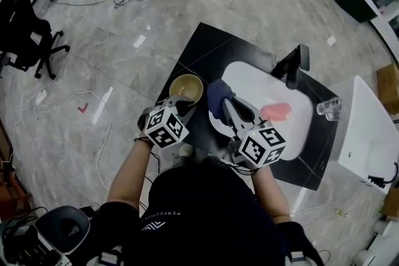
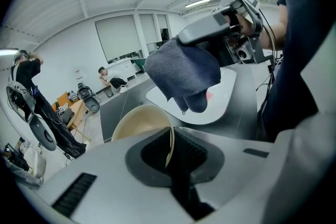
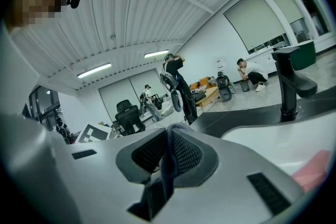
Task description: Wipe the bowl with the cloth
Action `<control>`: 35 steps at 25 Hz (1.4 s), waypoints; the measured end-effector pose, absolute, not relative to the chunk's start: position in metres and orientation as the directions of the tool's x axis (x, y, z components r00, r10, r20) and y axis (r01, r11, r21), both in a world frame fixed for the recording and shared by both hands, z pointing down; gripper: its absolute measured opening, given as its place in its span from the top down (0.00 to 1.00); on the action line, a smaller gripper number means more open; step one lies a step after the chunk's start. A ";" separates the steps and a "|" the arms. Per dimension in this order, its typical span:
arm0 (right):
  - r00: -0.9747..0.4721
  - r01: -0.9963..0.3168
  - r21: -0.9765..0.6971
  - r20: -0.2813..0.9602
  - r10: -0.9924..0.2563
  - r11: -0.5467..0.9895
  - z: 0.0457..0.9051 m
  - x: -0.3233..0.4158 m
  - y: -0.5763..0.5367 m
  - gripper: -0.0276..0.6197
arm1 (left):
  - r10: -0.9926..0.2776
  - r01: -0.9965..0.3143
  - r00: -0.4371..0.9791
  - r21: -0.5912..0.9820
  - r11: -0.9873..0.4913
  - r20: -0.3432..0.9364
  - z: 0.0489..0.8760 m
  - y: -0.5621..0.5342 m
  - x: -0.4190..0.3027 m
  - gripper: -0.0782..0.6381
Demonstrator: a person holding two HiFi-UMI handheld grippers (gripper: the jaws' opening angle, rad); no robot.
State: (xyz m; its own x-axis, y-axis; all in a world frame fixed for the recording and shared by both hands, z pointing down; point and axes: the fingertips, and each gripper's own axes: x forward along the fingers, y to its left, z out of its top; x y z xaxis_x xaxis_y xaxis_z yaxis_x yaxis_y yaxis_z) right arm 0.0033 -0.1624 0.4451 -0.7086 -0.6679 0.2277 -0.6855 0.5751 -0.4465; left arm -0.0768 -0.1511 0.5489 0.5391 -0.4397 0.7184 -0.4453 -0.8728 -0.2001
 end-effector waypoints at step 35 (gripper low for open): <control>-0.668 -0.720 -0.465 0.266 -0.695 0.514 0.463 0.019 -0.168 0.87 | -0.389 -0.464 0.721 -0.017 -0.886 0.573 0.509 -0.162 -0.046 0.74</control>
State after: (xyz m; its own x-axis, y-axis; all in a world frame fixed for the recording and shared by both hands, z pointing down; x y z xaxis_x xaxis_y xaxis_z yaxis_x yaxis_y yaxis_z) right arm 0.0189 -0.1678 0.4633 -0.6682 -0.6948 0.2661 -0.7202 0.5144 -0.4655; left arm -0.0459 -0.1621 0.5093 0.7215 -0.3890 0.5729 -0.4638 -0.8858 -0.0173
